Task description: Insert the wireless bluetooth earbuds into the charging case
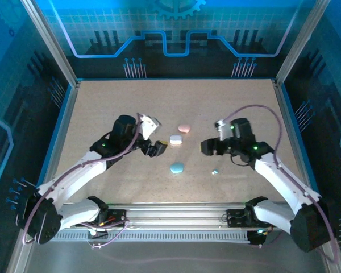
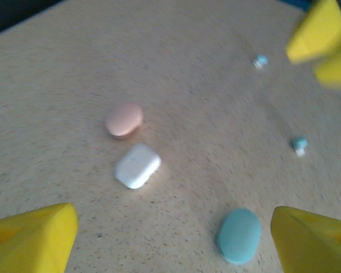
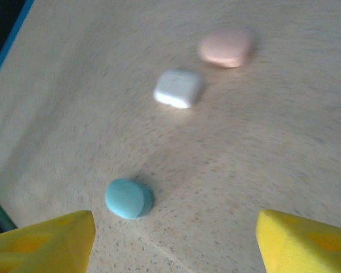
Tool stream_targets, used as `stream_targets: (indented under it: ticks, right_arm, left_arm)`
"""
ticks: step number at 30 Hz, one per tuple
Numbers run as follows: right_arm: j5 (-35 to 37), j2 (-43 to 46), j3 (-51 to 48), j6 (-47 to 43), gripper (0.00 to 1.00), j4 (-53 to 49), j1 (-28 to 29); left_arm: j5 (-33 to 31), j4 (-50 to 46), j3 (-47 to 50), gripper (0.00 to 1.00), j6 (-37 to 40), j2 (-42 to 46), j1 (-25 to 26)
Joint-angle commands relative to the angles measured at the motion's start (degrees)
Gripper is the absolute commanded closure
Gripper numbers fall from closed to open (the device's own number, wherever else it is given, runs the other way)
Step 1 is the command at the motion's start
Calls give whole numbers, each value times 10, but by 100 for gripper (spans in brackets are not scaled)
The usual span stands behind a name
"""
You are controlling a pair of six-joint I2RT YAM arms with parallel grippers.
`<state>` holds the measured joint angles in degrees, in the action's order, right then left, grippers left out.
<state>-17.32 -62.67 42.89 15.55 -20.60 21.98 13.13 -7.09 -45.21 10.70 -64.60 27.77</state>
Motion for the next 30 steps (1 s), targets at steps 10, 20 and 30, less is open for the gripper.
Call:
stream_targets:
  ticks: [10, 20, 30]
  right_arm:
    - [-39, -279, 100, -166, 24, 67, 137]
    - [-132, -383, 129, -205, 25, 76, 158]
    - [-46, -334, 31, -195, 25, 146, 199]
  left_arm:
    - [-116, 43, 20, 5, -233, 30, -62]
    - [-123, 49, 33, 3, -227, 36, -68]
    - [-119, 62, 34, 3, -227, 15, -69]
